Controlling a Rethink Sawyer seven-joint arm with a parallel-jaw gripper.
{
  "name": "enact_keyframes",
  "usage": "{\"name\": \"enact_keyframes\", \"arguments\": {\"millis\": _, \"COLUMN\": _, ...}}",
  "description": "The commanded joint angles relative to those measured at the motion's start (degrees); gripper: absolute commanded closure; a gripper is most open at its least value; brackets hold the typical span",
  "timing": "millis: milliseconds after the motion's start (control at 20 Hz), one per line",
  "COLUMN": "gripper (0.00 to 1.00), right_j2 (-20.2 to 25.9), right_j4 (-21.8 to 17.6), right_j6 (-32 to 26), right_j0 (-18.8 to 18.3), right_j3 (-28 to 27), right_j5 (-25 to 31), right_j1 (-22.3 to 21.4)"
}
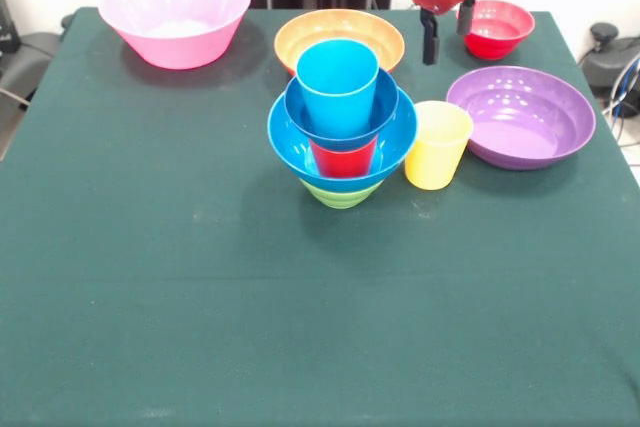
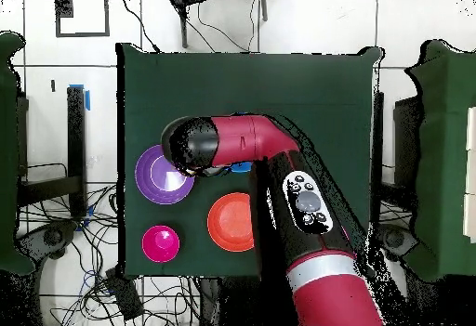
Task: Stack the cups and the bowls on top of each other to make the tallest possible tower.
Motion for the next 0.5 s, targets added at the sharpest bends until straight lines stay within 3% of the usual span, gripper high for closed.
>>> {"name": "enact_keyframes", "arguments": {"millis": 50, "gripper": 0.00, "right_j2": 0.0, "right_j4": 1.6, "right_j6": 11.7, "right_j0": 1.9, "right_j3": 3.2, "right_j5": -0.9, "right_j1": 3.2}}
{"name": "enact_keyframes", "arguments": {"millis": 500, "gripper": 0.00, "right_j2": -2.6, "right_j4": 2.1, "right_j6": 12.1, "right_j0": 5.9, "right_j3": -0.3, "right_j5": 5.9, "right_j1": 5.5}}
